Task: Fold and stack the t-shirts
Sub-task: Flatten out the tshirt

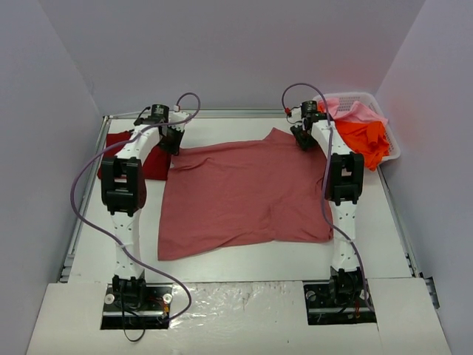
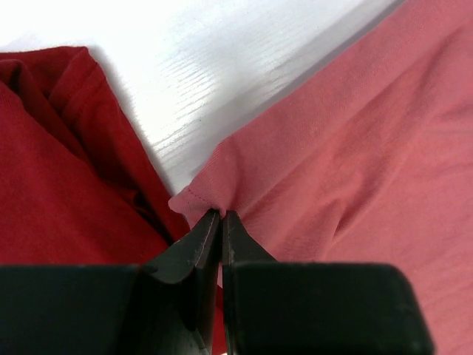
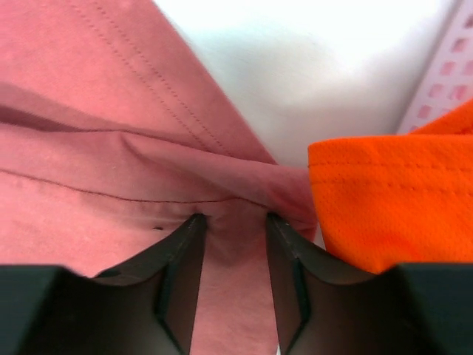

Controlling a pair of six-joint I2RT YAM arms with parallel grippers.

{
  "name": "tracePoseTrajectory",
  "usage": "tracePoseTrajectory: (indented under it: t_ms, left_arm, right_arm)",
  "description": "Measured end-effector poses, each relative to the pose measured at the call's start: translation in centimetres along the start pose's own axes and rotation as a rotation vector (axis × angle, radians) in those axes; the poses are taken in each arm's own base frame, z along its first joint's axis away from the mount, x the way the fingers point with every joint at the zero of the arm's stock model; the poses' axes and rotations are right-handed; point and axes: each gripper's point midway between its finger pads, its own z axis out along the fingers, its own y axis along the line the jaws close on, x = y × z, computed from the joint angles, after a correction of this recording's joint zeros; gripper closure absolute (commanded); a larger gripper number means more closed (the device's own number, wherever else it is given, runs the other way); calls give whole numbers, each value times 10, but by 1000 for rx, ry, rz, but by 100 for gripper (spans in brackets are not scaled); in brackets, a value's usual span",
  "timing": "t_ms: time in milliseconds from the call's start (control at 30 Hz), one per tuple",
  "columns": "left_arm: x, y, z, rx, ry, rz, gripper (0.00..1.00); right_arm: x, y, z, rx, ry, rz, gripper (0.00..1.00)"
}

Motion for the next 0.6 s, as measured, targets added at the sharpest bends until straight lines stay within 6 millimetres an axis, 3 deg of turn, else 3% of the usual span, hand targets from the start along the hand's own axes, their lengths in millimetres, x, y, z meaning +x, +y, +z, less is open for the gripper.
tracePoseTrajectory:
  t_ms: [367, 400, 500, 600]
  left_arm:
    - [-1, -2, -10, 4, -11, 0, 98]
    - [0, -2, -10, 5, -11, -2, 98]
    - [4, -2, -8, 10, -1, -6, 98]
    - [9, -3, -7, 14, 10, -11, 98]
  right_arm:
    - [-4, 18, 3, -146, -54, -21, 95]
    - [-4, 20, 3, -155, -58, -25, 95]
    - [-4, 19, 3, -161, -64, -36, 76]
    - [-6, 15, 3, -151, -72, -38, 66]
